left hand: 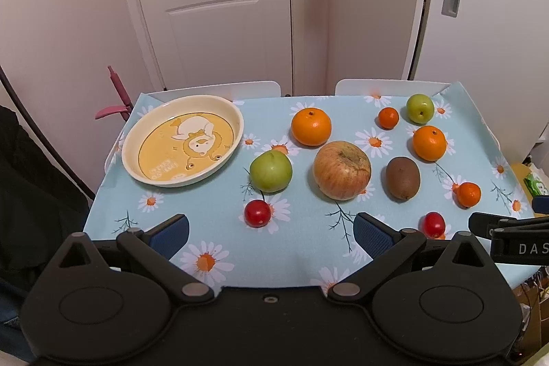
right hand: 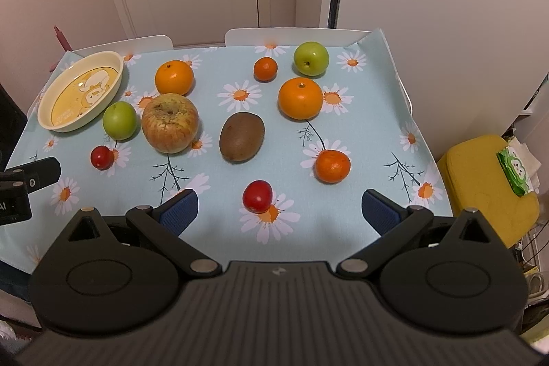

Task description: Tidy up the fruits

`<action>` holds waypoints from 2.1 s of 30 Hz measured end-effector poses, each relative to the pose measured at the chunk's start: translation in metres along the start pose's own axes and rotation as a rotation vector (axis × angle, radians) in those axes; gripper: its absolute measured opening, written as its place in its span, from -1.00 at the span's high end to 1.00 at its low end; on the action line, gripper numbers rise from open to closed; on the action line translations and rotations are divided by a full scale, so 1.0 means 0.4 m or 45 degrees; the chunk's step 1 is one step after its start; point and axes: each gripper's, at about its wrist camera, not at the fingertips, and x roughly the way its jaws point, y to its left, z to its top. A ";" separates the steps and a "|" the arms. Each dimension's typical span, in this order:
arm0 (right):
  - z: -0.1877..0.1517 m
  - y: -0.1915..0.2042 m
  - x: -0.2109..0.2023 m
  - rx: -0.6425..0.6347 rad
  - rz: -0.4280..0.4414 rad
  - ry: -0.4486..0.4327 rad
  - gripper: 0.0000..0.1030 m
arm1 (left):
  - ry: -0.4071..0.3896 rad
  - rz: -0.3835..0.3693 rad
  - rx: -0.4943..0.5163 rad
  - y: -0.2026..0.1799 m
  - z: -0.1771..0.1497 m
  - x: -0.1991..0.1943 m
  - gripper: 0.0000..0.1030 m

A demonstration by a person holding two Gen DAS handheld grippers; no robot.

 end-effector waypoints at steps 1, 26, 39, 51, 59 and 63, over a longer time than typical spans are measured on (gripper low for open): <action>0.001 -0.001 0.000 -0.001 0.000 0.000 -1.00 | -0.001 0.001 -0.001 0.001 0.001 0.000 -1.00; 0.000 0.011 -0.006 -0.017 -0.002 -0.009 -1.00 | -0.020 0.010 -0.026 0.009 -0.010 -0.008 -1.00; 0.002 0.016 -0.009 -0.021 0.000 -0.015 -1.00 | -0.023 0.009 -0.026 0.008 -0.004 -0.011 -1.00; 0.000 0.019 -0.003 -0.033 -0.003 -0.004 -1.00 | -0.027 0.008 -0.027 0.010 -0.004 -0.012 -1.00; 0.002 0.022 -0.003 -0.032 -0.003 -0.005 -1.00 | -0.027 0.010 -0.027 0.010 -0.004 -0.012 -1.00; 0.002 0.020 -0.003 -0.033 -0.003 -0.007 -1.00 | -0.027 0.009 -0.025 0.010 -0.003 -0.011 -1.00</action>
